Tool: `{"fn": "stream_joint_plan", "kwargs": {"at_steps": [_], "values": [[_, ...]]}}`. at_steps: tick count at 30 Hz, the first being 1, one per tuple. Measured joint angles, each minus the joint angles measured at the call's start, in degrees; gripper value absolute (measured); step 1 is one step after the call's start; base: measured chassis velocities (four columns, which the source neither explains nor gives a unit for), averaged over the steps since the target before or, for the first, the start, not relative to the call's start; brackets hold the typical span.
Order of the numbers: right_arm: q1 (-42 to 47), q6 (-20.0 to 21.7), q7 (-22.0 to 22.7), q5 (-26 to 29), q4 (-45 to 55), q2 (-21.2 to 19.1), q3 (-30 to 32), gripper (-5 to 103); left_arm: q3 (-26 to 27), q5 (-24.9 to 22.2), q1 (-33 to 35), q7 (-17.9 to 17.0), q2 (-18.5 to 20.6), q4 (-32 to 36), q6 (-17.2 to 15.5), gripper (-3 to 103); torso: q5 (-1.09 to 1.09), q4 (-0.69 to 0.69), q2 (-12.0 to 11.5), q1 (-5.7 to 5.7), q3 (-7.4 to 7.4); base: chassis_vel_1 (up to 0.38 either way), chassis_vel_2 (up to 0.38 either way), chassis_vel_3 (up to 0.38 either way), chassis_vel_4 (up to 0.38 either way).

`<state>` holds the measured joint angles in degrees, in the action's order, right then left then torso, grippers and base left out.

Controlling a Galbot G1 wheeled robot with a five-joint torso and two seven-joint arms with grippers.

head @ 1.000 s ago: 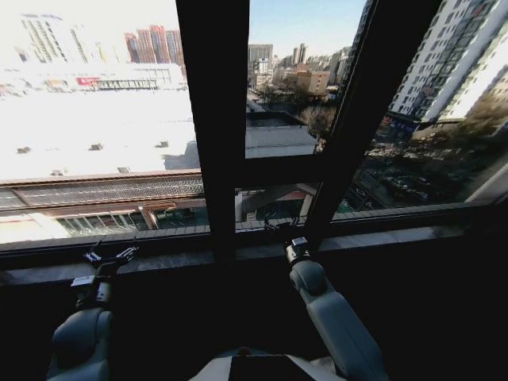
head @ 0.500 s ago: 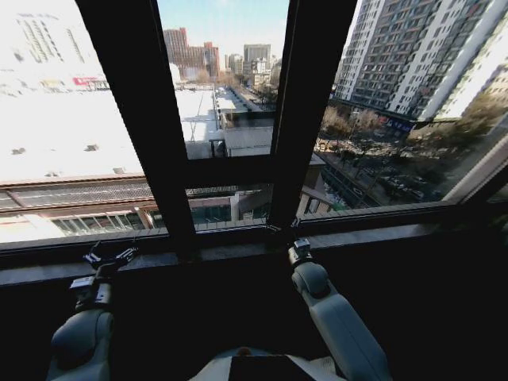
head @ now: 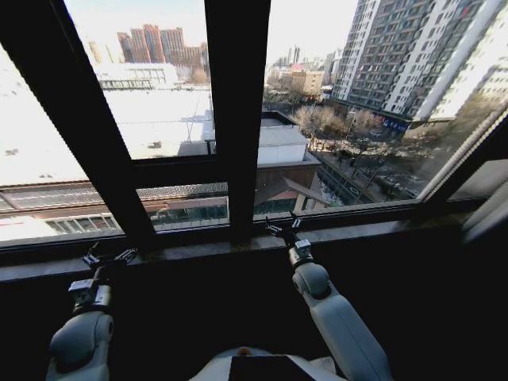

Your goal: Open the curtains by pulling them apart, changing their state from closed to fully open.

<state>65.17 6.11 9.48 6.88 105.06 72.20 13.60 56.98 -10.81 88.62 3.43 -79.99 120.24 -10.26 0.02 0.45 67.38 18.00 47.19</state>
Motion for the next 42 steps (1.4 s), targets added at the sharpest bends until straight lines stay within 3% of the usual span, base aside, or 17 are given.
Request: {"fn": "stream_joint_plan", "kwargs": {"at_steps": [9, 19, 28, 29, 33, 42], "values": [[0.11, -0.54, 0.03, -0.01, -0.15, -0.03, 0.0, 100, 0.18, 0.03, -0.06, -0.25, 0.04, -0.77, 0.87, 100, -0.04, -0.03, 0.01, -0.01, 0.0, 0.08, -0.158, -0.04, 0.17], [0.2, -0.4, 0.09, -0.03, 0.02, 0.16, 0.01, 100, 0.27, -0.1, -0.1, -0.32, 0.28, -1.19, 1.37, 100, 0.0, 0.0, 0.0, 0.0, 0.0, 0.239, -0.207, -0.276, 0.179], [0.27, -0.02, 0.35, -0.02, 0.24, 0.62, 0.04, 100, 0.38, -0.3, -0.21, -0.35, 0.62, -1.77, 2.04, 100, 0.01, -0.02, 0.01, -0.02, -0.01, 0.319, -0.393, -0.323, 0.411], [0.26, -0.01, 0.35, -0.05, 0.28, 0.66, 0.04, 100, 0.39, -0.36, -0.25, -0.36, 0.68, -1.97, 2.14, 100, -0.07, -0.02, 0.02, -0.03, -0.02, 0.275, -0.457, -0.272, 0.462], [0.25, 0.01, 0.34, -0.14, 0.34, 0.7, 0.04, 100, 0.4, -0.55, -0.2, -0.36, 0.73, -2.19, 2.5, 100, 0.05, 0.0, 0.02, -0.04, -0.01, 0.294, -0.445, -0.289, 0.415], [-0.04, -0.04, 0.25, -1.66, -0.05, 1.27, -0.09, 100, 0.44, -0.82, 0.16, -0.37, 0.78, -3.25, 3.95, 100, -0.02, -0.01, 0.0, 0.0, 0.0, 0.308, -0.404, -0.295, 0.406]]}}
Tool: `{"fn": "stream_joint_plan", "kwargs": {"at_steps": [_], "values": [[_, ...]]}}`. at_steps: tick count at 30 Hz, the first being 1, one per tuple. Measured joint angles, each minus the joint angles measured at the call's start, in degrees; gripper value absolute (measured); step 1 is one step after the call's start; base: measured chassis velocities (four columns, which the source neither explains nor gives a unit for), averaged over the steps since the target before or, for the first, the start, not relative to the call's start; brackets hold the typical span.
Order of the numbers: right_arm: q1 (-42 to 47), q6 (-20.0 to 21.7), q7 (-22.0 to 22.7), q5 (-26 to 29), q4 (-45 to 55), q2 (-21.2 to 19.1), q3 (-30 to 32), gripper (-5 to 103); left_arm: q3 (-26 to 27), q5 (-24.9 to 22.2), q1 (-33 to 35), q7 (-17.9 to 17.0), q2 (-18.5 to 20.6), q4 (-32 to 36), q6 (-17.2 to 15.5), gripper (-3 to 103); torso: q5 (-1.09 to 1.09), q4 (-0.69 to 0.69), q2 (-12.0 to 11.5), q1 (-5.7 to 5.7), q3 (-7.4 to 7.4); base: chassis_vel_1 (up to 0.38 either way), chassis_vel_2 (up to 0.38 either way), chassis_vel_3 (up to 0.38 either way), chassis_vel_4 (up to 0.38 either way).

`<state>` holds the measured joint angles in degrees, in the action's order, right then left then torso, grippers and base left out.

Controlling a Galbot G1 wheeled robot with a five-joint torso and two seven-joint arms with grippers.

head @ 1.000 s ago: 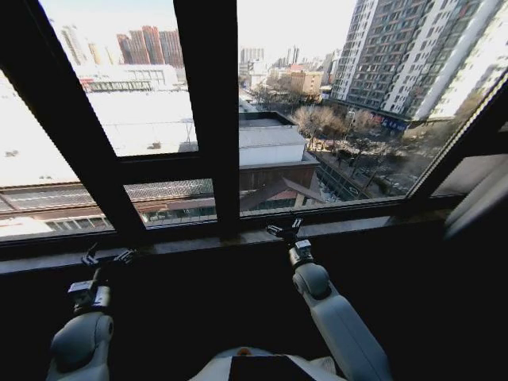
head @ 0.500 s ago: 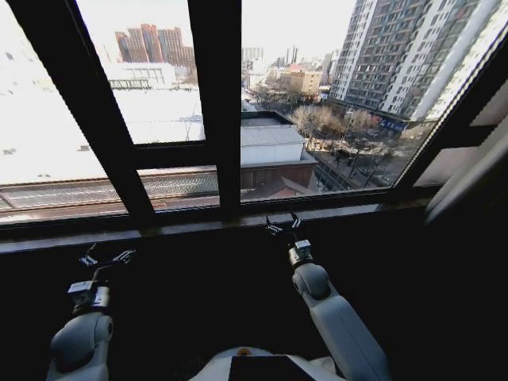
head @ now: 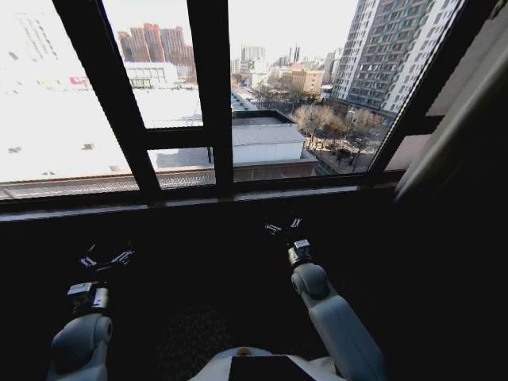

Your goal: Open the curtains by pulling them apart, changing their state from closed to fully open.

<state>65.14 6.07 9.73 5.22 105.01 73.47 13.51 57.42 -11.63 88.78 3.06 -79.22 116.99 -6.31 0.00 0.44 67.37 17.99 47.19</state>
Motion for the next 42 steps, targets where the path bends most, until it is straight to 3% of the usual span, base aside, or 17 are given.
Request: {"fn": "stream_joint_plan", "kwargs": {"at_steps": [8, 9, 12, 17, 21, 24, 30, 42], "values": [[-0.24, -0.31, 0.06, -0.43, -0.79, 0.35, -0.09, 100, -0.23, -1.31, 0.41, -0.08, -0.58, -0.02, 1.05, 100, 0.0, -0.02, 0.07, -0.07, -0.04, 0.141, -0.21, -0.144, 0.239], [-0.26, -0.28, 0.04, -0.38, -0.68, 0.4, -0.24, 100, -0.55, -3.03, 0.5, -0.05, -0.71, 0.04, 1.66, 100, -0.02, 0.03, 0.03, -0.06, -0.02, -0.005, -0.049, -0.069, 0.057], [-0.37, 0.15, -0.05, -0.31, -0.35, 0.46, -0.43, 100, -0.89, -6.42, 0.79, 0.08, -0.71, 0.56, 1.69, 100, 0.01, 0.02, 0.0, -0.02, 0.0, -0.028, -0.003, -0.026, -0.06], [-0.54, 3.23, -0.1, 1.52, 0.56, 0.74, -0.53, 100, -0.77, -9.21, 1.15, 4.3, -0.54, 0.57, 3.08, 100, 0.02, -0.01, -0.05, 0.09, 0.03, -0.041, 0.053, 0.086, -0.037], [-0.43, 8.26, -4.25, 6.81, 3.21, -0.58, -0.59, 100, -0.59, -11.15, 1.64, 7.98, -0.11, 0.37, 4.32, 100, 0.01, -0.01, -0.01, 0.01, 0.0, 0.0, 0.0, 0.0, 0.0], [-1.17, 9.58, -6.23, 8.47, 3.71, -0.95, -0.58, 100, -0.52, -11.24, 1.82, 8.68, -0.26, 0.44, 4.93, 100, 0.0, 0.0, 0.03, -0.04, -0.02, 0.0, 0.0, 0.0, 0.0], [-1.82, 9.61, -5.61, 8.12, 3.18, 0.18, -0.64, 100, -0.08, -8.52, 1.83, 8.19, -0.29, 0.64, 4.93, 100, 0.01, 0.0, 0.0, 0.0, 0.0, 0.0, 0.0, 0.0, 0.0], [-1.29, 9.13, -5.09, 7.73, 2.78, -0.14, -0.3, 100, 0.01, -7.34, 1.78, 8.35, -0.95, 0.47, 4.7, 100, 0.01, -0.01, 0.01, -0.01, 0.0, 0.0, 0.0, 0.0, 0.0]]}}
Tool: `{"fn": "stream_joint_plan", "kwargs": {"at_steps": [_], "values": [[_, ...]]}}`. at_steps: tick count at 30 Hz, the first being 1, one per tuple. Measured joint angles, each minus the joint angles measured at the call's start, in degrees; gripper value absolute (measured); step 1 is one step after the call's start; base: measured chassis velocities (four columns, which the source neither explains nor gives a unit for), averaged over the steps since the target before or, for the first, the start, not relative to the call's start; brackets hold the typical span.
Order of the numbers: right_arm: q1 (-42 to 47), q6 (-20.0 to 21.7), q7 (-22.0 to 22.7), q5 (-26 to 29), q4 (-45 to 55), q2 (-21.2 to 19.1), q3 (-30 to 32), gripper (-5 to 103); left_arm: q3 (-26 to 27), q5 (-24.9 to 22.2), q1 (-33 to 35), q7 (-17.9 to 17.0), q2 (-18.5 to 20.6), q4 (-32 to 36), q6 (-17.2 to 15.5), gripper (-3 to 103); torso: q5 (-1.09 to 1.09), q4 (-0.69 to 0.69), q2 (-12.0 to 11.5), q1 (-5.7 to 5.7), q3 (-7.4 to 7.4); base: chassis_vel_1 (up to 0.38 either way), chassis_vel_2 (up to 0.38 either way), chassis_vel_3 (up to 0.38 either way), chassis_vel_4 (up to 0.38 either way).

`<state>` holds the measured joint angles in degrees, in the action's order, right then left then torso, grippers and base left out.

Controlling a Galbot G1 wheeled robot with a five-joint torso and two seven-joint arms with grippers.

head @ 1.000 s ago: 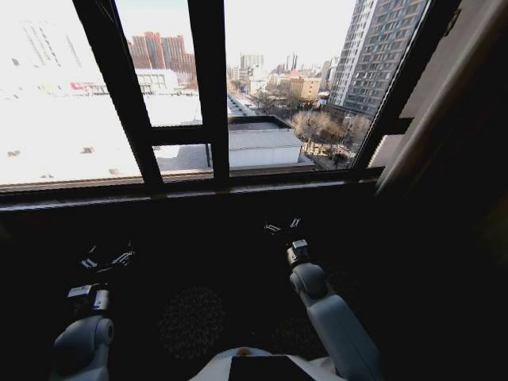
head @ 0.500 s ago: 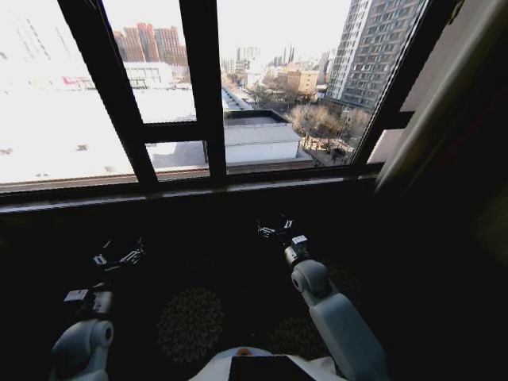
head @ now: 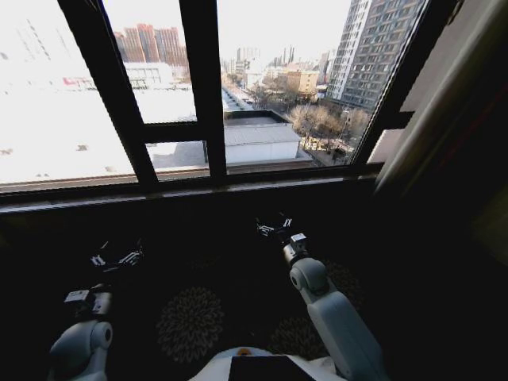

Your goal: Open the curtains by pulling them apart, changing their state from closed to fully open.

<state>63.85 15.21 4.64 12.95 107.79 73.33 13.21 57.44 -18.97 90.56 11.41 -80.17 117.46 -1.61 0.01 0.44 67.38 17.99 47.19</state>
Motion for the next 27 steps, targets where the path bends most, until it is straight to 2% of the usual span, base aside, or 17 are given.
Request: {"fn": "stream_joint_plan", "kwargs": {"at_steps": [27], "values": [[0.39, -1.45, -0.03, -0.31, -0.43, -0.26, 0.17, 100, 0.62, 1.7, 0.17, -0.01, -0.1, 0.09, 0.23, 100, 0.0, 0.0, 0.0, 0.0, 0.0, 0.0, 0.0, 0.0, 0.0]]}}
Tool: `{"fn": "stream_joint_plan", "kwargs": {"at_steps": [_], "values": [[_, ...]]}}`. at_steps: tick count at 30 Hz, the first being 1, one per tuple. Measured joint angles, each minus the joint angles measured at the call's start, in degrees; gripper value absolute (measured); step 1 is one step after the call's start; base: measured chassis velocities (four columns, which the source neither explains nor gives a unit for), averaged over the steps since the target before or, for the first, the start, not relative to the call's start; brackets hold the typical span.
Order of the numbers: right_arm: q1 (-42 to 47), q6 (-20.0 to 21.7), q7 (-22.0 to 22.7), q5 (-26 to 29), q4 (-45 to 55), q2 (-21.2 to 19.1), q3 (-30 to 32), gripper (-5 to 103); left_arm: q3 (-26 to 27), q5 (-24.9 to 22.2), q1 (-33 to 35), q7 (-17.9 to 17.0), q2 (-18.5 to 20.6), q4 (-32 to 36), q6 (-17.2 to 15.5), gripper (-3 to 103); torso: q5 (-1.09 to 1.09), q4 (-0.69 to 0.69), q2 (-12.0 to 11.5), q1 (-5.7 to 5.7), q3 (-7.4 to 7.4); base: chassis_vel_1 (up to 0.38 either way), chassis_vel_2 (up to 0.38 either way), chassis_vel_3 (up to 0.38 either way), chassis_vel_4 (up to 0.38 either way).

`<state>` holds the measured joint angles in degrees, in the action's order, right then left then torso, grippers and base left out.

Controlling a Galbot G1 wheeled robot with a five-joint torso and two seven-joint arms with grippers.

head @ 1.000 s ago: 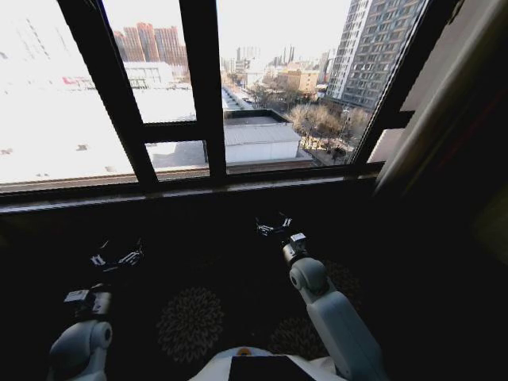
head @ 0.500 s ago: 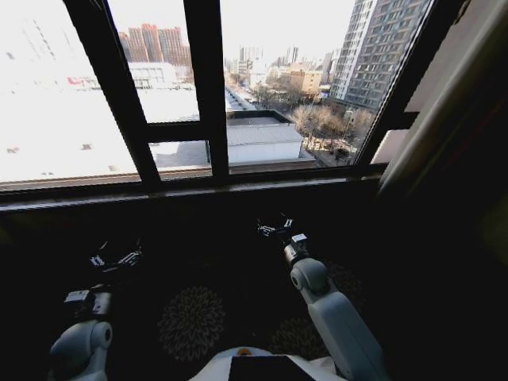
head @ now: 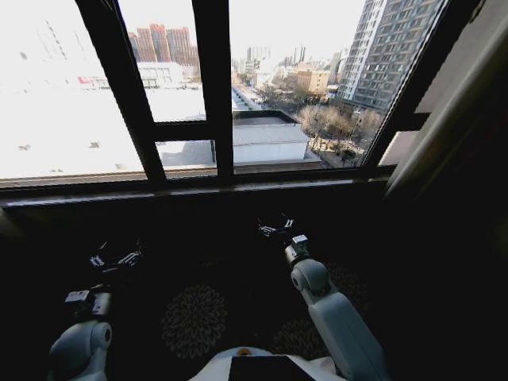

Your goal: Open the curtains by pulling them apart, changing their state from closed to fully open.

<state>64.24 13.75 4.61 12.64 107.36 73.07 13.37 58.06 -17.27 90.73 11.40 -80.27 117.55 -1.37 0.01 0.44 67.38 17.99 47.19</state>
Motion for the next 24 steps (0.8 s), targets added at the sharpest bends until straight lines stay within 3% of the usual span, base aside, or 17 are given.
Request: {"fn": "stream_joint_plan", "kwargs": {"at_steps": [12, 16, 19, 24], "values": [[0.12, -0.4, -0.09, -0.16, 0.23, 0.2, 0.07, 100, -0.78, 0.38, 0.41, -2.07, -0.69, -0.03, 3.75, 100, 0.0, 0.0, 0.0, 0.0, 0.0, 0.0, 0.0, 0.0, 0.0], [0.18, -2.87, 1.86, -6.4, -0.68, 1.4, 0.63, 100, -1.28, -0.65, 0.8, -2.39, -1.33, 1.01, 3.42, 100, 0.0, 0.0, 0.0, 0.0, 0.0, 0.0, 0.0, 0.0, 0.0], [-0.07, -7.33, 5.52, -15.75, -2.9, 3.25, 1.55, 100, -1.49, -1.02, 1.09, -2.43, -1.66, 1.66, 2.74, 100, 0.01, 0.0, 0.0, 0.0, 0.0, 0.0, 0.0, 0.0, 0.0], [0.77, -7.4, 5.68, -16.22, -2.25, 3.33, 1.67, 100, -1.53, -0.97, 1.43, -2.37, -2.17, 2.62, 2.17, 100, 0.0, 0.0, 0.0, 0.0, 0.0, 0.0, 0.0, 0.0, 0.0]]}}
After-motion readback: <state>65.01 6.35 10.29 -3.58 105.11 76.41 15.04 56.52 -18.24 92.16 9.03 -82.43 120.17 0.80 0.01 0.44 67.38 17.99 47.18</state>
